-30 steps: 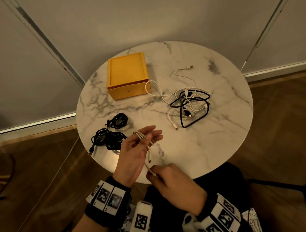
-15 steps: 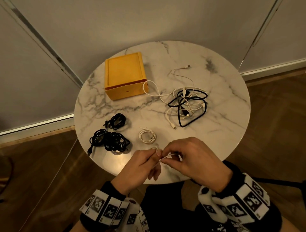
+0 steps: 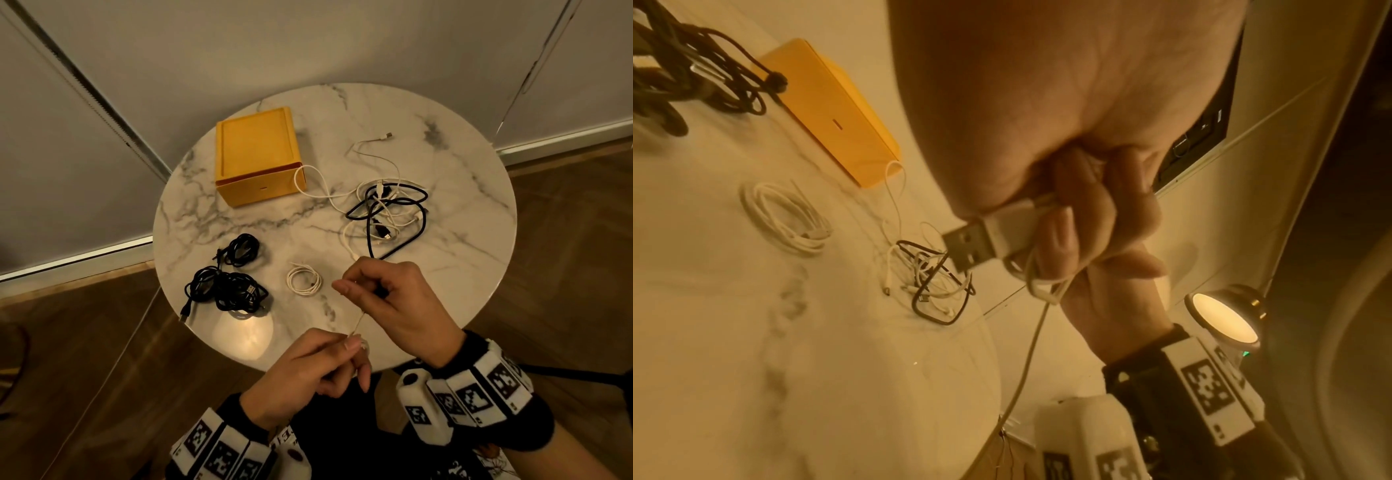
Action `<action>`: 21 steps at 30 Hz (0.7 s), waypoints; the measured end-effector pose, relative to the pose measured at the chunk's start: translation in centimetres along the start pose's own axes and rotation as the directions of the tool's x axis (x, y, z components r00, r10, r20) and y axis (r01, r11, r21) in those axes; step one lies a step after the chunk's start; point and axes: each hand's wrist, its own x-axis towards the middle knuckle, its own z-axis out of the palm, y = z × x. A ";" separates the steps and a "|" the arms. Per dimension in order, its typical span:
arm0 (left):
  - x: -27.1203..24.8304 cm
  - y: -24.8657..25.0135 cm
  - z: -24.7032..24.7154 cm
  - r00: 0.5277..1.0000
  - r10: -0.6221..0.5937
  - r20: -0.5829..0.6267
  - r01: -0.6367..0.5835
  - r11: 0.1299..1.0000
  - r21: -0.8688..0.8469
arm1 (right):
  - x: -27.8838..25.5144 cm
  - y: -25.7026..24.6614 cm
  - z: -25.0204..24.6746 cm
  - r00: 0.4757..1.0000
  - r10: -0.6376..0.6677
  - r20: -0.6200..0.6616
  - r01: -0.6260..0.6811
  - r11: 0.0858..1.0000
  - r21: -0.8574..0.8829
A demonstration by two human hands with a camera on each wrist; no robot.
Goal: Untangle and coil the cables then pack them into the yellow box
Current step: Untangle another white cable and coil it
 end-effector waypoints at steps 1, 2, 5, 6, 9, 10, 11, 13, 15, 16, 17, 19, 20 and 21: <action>-0.1 0.1 0.1 1.000 -0.008 0.011 0.008 1.000 -0.010 | 0.0 0.0 0.1 1.000 -0.009 -0.010 0.009 1.000 0.005; -0.2 0.1 0.2 1.000 -0.012 0.028 0.012 1.000 -0.023 | 0.1 0.0 0.2 1.000 -0.018 -0.016 0.018 1.000 0.009; -0.3 -0.1 0.4 0.994 -0.035 0.101 0.042 0.997 -0.071 | 0.0 -0.2 0.4 0.999 -0.038 -0.006 0.038 0.999 0.021; -0.3 -0.3 0.4 0.992 -0.040 0.124 0.051 0.995 -0.088 | 0.0 -0.3 0.4 0.999 -0.038 0.003 0.038 0.999 0.026; -0.5 -0.2 0.3 0.989 -0.022 0.148 0.047 0.985 -0.166 | -0.1 -0.1 0.5 1.000 -0.019 0.007 0.018 0.999 0.038; -0.6 0.0 0.2 0.989 -0.003 0.145 0.032 0.980 -0.195 | -0.1 0.0 0.7 1.000 -0.001 0.003 0.001 0.999 0.046; -0.6 0.2 0.0 0.990 0.017 0.138 0.014 0.975 -0.221 | -0.2 0.2 0.9 1.000 0.024 0.001 -0.024 0.998 0.060; -0.6 0.7 -0.4 0.991 0.066 0.116 -0.034 0.964 -0.264 | -0.7 0.6 1.4 0.996 0.087 0.013 -0.088 0.988 0.125; -0.4 0.9 -0.9 0.990 0.107 0.087 -0.076 0.952 -0.296 | -1.4 0.9 2.1 0.989 0.142 0.043 -0.148 0.966 0.214; -0.2 0.9 -1.0 0.991 0.117 0.070 -0.090 0.947 -0.308 | -1.6 0.9 2.3 0.986 0.161 0.051 -0.169 0.955 0.245; -0.2 0.9 -1.1 0.991 0.125 0.048 -0.103 0.942 -0.318 | -1.8 1.0 2.6 0.983 0.175 0.049 -0.181 0.947 0.264; -0.1 0.8 -1.3 0.989 0.147 -0.005 -0.140 0.927 -0.348 | -2.1 1.2 3.0 0.981 0.195 0.026 -0.194 0.944 0.268; 0.0 0.7 -1.3 0.987 0.157 -0.035 -0.159 0.919 -0.360 | -2.3 1.4 3.1 0.980 0.198 0.023 -0.197 0.945 0.260; 0.0 0.7 -1.5 0.985 0.162 -0.066 -0.175 0.913 -0.367 | -2.6 1.7 3.3 0.981 0.191 0.028 -0.192 0.951 0.241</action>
